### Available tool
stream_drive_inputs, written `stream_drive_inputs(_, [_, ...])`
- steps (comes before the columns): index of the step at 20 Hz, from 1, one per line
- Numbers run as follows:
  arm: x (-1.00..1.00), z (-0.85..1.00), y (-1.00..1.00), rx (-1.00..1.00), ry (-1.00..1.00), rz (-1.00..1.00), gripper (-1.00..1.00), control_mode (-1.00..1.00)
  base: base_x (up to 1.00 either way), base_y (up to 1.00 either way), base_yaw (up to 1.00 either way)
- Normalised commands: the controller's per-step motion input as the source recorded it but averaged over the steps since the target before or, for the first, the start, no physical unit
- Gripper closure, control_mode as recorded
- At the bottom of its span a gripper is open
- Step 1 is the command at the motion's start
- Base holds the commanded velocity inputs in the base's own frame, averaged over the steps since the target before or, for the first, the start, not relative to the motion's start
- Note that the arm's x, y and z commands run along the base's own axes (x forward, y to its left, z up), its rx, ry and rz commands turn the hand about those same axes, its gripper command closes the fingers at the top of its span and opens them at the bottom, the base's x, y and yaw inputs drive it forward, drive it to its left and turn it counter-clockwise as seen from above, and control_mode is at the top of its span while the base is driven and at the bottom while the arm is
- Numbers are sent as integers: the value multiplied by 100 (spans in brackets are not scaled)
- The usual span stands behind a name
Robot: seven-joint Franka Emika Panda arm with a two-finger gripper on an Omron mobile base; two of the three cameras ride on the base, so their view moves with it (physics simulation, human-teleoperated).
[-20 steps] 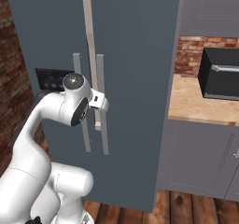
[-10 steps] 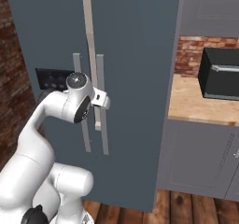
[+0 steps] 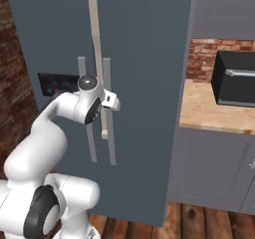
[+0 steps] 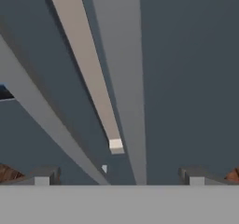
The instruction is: Retrieve the sausage and cheese from the fridge and place them on the cutting board on the counter.
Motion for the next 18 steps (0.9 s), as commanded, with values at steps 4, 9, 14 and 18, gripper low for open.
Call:
stream_drive_inputs(4, [30,-16,0,0,0,0,-100,-100,0,0,0])
stream_drive_inputs(9, [20,-32,0,0,0,0,-100,-100,0,0,0])
stream_drive_inputs(14, [27,-44,0,-3,-1,0,-100,-100,0,0,0])
stream_drive_inputs(18, [26,-26,-1,-2,0,0,-100,-100,0,0,0])
